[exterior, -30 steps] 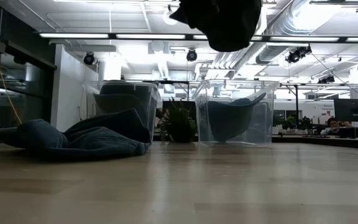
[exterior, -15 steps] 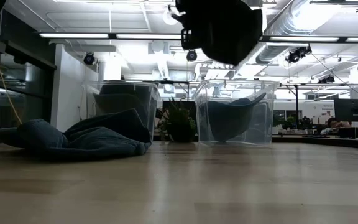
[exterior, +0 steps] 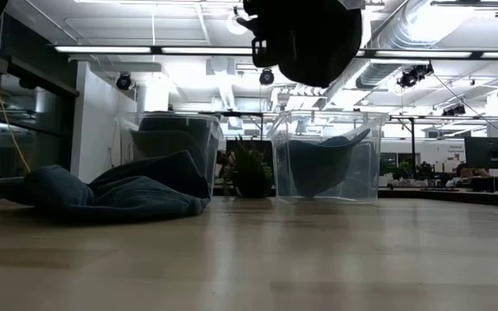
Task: Pick & Place hat
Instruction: Put the top blue cap into the right transparent bin
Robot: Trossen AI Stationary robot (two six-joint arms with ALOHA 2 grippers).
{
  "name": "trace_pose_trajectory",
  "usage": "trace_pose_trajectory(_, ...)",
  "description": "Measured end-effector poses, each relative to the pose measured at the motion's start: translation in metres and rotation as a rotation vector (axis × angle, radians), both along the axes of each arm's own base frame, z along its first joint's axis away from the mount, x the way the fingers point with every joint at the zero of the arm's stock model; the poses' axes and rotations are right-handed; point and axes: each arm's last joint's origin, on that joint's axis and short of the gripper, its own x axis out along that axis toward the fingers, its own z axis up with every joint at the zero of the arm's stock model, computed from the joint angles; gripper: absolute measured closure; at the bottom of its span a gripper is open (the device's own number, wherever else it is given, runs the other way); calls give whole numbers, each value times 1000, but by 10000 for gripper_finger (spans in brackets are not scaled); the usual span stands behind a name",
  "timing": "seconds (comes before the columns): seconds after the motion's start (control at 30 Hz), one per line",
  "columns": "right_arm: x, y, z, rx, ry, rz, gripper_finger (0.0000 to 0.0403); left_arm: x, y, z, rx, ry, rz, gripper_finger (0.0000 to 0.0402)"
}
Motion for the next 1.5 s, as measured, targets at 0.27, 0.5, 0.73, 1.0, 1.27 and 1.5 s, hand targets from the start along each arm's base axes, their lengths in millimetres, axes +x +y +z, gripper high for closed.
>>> trace_pose_trajectory(0.27, 11, -22, 4, 41, 14, 18, 226, 0, 0, 0, 0, 1, -1, 394)
trace_pose_trajectory(0.5, 16, -37, 8, 73, 5, 41, 226, 0, 0, 0, 0, 3, -2, 394)
trace_pose_trajectory(0.73, 18, -43, 7, 129, 4, 50, 264, 0, 0, 0, 0, 3, -2, 394)
trace_pose_trajectory(1.0, 14, -44, 3, 123, 64, 42, 390, 0, 0, 0, -2, 4, -6, 394)
trace_pose_trajectory(1.27, 13, -43, 2, 115, 54, 17, 394, 0, 0, 0, -5, 5, -14, 380)
trace_pose_trajectory(1.5, 12, -43, 2, 84, 66, -2, 396, 0, 0, 0, -12, -8, -21, 354)
